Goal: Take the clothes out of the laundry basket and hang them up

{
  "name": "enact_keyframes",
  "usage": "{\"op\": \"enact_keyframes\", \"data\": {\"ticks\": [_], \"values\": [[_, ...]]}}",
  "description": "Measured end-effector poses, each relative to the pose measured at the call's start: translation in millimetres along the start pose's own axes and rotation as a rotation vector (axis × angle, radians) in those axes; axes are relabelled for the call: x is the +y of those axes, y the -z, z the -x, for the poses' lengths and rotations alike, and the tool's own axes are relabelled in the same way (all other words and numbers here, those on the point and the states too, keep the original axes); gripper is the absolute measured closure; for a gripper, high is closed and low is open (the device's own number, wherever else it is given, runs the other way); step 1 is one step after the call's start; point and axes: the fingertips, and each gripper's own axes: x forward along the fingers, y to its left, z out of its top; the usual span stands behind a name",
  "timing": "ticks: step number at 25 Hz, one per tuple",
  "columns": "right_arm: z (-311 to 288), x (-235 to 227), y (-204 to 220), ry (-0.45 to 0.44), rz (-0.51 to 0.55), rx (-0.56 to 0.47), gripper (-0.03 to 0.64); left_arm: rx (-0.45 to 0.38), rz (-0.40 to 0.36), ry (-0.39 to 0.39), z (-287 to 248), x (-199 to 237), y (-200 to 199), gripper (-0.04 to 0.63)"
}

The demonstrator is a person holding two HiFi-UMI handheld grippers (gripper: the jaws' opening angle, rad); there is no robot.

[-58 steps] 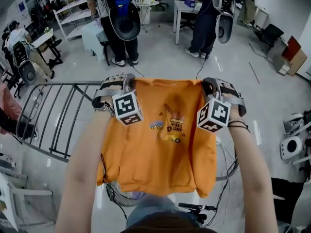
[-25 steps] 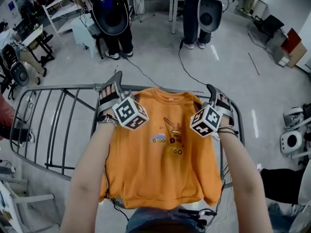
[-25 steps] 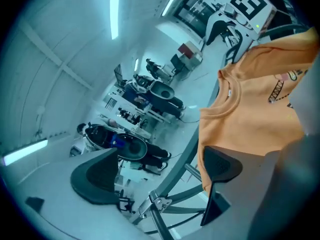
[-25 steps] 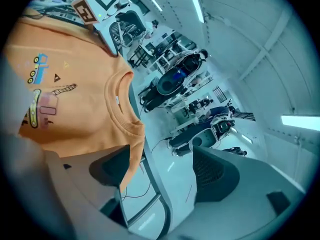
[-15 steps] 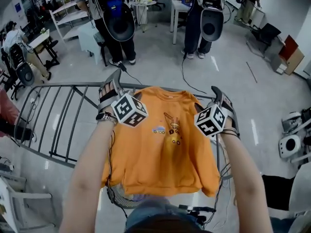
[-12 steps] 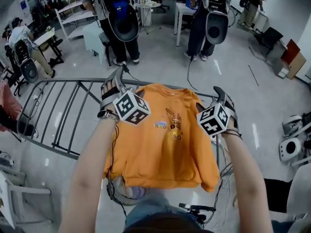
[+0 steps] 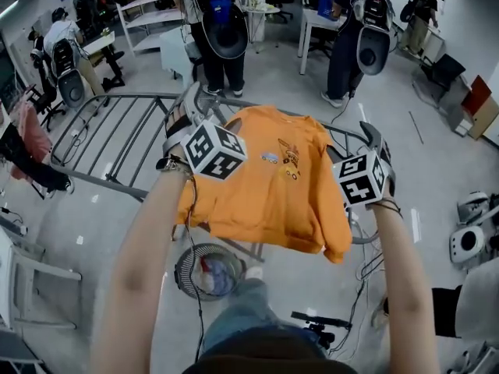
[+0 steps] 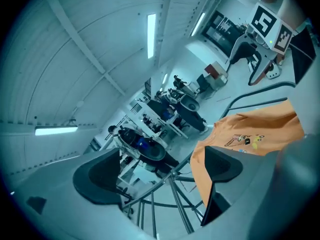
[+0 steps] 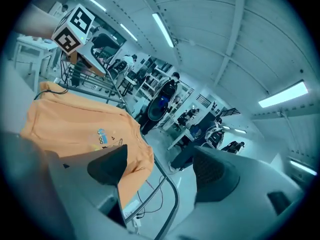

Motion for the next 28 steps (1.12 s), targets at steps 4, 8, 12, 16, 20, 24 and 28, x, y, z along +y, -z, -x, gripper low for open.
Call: {"op": "enact_keyframes", "data": {"ticks": [4,8,12,16,20,24,28], "values": [[39.1,5.6,-11.9,0.012,-0.049,-0.075,0.210,-0.008,0.044,-0.046,45.9,15.9,2.6,0.072],[69.6,13.9,-26.9,0.006,-0.091,-0.145,0.218,-0.011,0.114,-0.081,88.4,37.2,9.3,0.072],[91.2,31.5,-34.2,0.008,-0.100,-0.177,0.233,-0.011,0.190,-0.115,126.0,53.0,31.6,0.072],[98.0,50.0,-41.4,-0.019,-0.115,-0.203,0.238,-0.018,0.233,-0.169,158.2,67.8,61.7,0.072],[105.4,66.2,-53.2,-0.035,-0.144,-0.216,0.239,-0.033,0.301,-0.191,187.5,81.4,91.4,0.072],[115.2,96.7,-76.4,-0.034,-0.196,-0.246,0.243,-0.059,0.348,-0.200,208.0,95.5,132.5,0.073],[128.2,134.0,-99.4,-0.020,-0.243,-0.255,0.252,-0.086,0.400,-0.196,226.0,109.9,176.7,0.073]]}}
